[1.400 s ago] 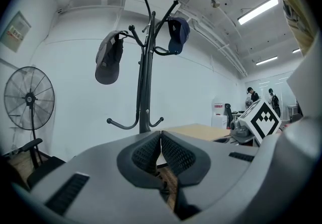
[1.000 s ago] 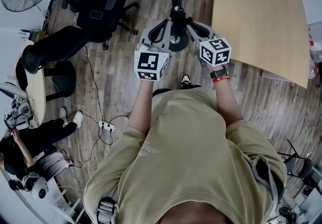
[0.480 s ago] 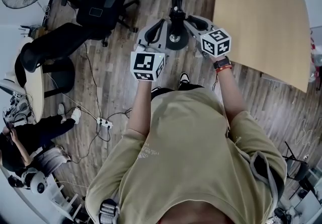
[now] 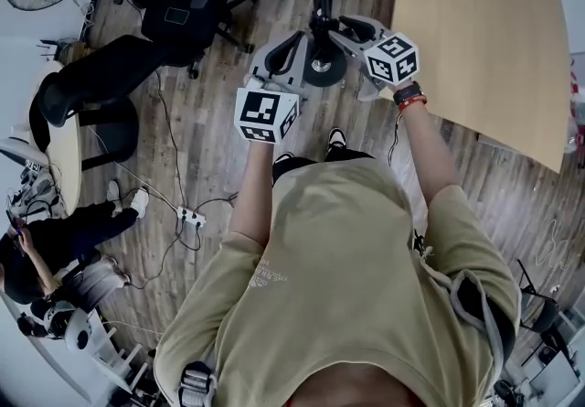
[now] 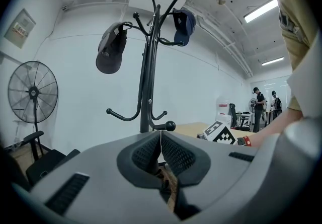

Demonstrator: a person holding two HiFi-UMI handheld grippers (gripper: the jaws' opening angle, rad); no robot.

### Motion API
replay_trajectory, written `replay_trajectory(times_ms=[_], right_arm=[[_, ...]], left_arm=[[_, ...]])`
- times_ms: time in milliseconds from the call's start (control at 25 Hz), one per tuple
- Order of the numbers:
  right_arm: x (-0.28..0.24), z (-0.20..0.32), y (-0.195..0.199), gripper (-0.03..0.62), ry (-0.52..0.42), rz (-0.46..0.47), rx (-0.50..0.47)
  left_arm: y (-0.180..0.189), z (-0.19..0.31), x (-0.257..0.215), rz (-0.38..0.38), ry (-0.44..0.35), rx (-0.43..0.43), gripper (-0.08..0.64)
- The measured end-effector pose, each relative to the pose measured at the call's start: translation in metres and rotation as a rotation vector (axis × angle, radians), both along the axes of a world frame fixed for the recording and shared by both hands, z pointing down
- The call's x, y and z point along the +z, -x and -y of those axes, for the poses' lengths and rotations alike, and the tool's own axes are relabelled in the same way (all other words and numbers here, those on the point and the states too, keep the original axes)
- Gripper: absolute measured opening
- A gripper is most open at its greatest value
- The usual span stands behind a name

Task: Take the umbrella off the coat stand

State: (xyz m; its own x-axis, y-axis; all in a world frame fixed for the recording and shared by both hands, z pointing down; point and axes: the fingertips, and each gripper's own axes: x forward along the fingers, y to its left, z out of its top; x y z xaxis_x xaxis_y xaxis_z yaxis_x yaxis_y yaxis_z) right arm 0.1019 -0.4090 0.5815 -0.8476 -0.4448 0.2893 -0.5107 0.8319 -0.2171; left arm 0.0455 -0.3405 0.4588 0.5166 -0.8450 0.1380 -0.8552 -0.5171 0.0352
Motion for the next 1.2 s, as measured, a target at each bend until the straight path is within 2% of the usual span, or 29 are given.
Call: replay_trajectory(times_ms=[200,440,680,1200], right_arm=[[0.001,0.014,-0.001,0.217,-0.019,-0.006,-0.059],[0.000,0.018,0.008,0.236,-0.030,0.041,-0.182],[0.004,0.022,0.014,0.290,-0.046,0.060,-0.257],[0.016,0.030,0.028,0.280,-0.034,0.080,-0.297]], left_arm=[[0.004,0.005,0.001,-0.008,0.010,-0.005,0.025],[0.008,0.010,0.007,-0.010,0.017,-0.014,0.025],[0.010,0.007,0.007,-0.013,0.021,-0.012,0.025],[0.010,0.007,0.009,-0.030,0.002,-0.009,0.025]])
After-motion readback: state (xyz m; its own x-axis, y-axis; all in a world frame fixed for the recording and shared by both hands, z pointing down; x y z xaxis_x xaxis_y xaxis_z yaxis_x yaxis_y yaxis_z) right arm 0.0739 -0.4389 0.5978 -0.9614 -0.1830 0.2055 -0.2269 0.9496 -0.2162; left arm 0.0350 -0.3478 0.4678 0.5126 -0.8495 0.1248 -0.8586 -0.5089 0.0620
